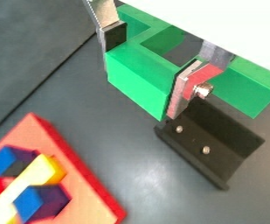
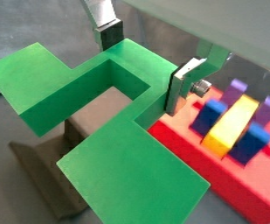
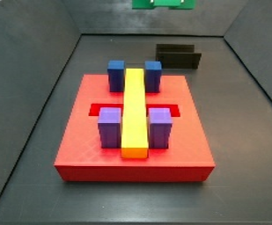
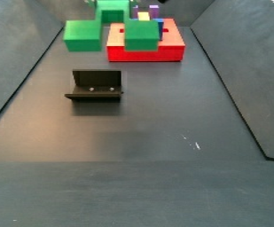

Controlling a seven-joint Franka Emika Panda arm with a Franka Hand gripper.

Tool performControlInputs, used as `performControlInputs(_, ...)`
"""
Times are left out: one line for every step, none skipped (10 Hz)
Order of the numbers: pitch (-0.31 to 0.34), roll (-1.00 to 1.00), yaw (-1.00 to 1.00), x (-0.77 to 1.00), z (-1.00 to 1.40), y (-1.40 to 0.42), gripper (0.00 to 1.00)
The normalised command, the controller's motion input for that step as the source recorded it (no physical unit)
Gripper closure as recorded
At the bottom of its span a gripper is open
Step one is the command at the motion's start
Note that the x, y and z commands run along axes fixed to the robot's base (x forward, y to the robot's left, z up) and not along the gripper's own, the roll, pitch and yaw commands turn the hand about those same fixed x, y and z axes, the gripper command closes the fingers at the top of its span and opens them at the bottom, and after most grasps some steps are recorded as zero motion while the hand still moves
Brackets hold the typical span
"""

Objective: Pick up the green object. Move up. Place the green object on the fixture. Regrasp the green object. Move to above the board. Insert the green object.
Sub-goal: Place the green object on the fixture.

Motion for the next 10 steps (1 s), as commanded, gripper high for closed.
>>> performControlInputs(-0.074, -0.67, 0.0, 0.76, 0.13, -0.01, 1.0)
performControlInputs(-0.066, -0.76, -0.06, 0.78, 0.21, 0.0, 1.0)
performControlInputs(-0.031, -0.81, -0.27, 0.78, 0.25, 0.0, 1.0)
performControlInputs(0.0, -0.68, -0.39, 0.8, 0.18, 0.0, 1.0)
performControlInputs(0.063, -0.63, -0.37, 0.83, 0.17, 0.0, 1.0)
performControlInputs(0.086, -0.62, -0.33, 0.88, 0.13, 0.01, 1.0)
performControlInputs(0.137, -0.53, -0.23, 0.94, 0.0, 0.01, 1.0)
performControlInputs(0.171, -0.52, -0.12, 0.95, 0.0, 0.01, 1.0)
performControlInputs(0.251, -0.45, -0.03, 0.95, -0.07, 0.02, 1.0)
performControlInputs(0.314, -0.4, 0.0, 0.93, -0.11, 0.05, 1.0)
